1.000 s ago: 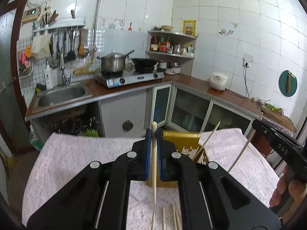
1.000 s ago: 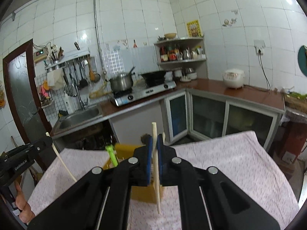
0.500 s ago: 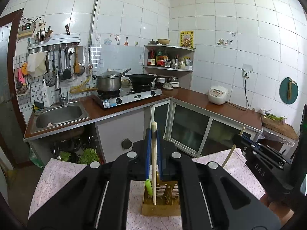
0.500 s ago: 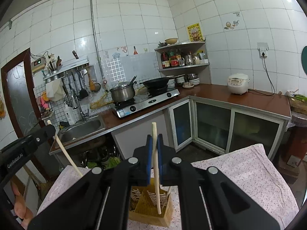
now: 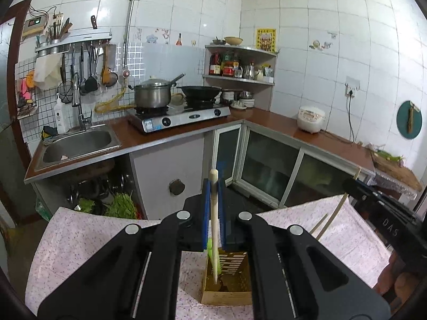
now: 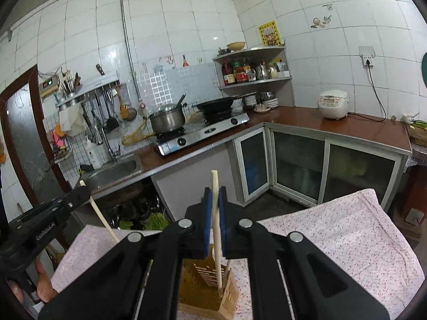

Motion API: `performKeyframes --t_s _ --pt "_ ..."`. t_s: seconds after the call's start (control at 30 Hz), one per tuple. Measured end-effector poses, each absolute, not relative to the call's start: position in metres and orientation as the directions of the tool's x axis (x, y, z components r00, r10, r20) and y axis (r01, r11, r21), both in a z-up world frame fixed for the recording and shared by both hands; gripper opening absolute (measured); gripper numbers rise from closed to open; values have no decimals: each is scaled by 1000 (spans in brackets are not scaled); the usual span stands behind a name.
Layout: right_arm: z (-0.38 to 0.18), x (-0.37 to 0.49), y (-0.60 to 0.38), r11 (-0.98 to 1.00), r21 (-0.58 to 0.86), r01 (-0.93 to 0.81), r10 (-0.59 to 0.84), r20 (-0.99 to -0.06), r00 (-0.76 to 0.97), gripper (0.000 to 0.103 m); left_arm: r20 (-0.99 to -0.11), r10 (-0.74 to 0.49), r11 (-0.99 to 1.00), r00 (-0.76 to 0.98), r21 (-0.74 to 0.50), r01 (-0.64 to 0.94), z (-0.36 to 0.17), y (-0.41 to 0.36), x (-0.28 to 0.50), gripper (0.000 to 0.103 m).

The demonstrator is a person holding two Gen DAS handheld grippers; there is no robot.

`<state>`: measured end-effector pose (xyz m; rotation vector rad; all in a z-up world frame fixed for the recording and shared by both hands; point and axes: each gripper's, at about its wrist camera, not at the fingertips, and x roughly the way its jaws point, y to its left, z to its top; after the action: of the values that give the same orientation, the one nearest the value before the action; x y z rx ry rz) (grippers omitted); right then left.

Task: Organize utensils
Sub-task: 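Lift both chopsticks over the yellow holder and release them inside, then grasp a chopstick with the left tool while the right tool grasps the light-blue spoon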

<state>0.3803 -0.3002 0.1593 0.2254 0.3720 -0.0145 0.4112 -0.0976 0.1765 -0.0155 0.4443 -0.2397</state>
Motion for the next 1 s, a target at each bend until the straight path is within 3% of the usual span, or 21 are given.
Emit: performKeyframes --t_s 0.43,0.63,0.67,0.7,0.73,0.77,0.8,0.83,0.9,1.0 --pt "93 399 -302 969 244 48 72 -460 885 6 -506 -226 971 832 -47 235 112 -94 417 5" --pt "87 401 -305 964 258 64 74 -492 867 10 -512 -231 970 828 -49 240 114 -90 412 5" --pt "89 400 -306 964 258 67 73 -497 865 14 -507 -232 970 830 -53 239 117 -90 411 9" --pt "91 399 -307 963 263 65 78 -498 864 35 -505 -237 969 830 -59 241 120 -89 410 14" --pt "94 396 -307 961 269 64 82 -497 864 55 -504 -244 968 828 -70 243 123 -87 409 30" --pt "98 392 -308 959 274 69 76 -484 872 59 -499 -252 966 829 -83 244 127 -84 406 39" --pt "102 389 -308 960 272 71 71 -478 875 59 -490 -252 967 834 -88 240 131 -83 402 56" --pt "105 386 -308 960 271 67 74 -480 874 59 -480 -247 968 842 -88 234 134 -82 398 64" --pt "112 379 -310 962 264 70 71 -490 869 59 -472 -244 969 847 -88 230 143 -77 390 68" --pt "119 362 -313 970 225 94 33 -505 862 67 -479 -237 971 845 -106 212 152 -63 377 84"
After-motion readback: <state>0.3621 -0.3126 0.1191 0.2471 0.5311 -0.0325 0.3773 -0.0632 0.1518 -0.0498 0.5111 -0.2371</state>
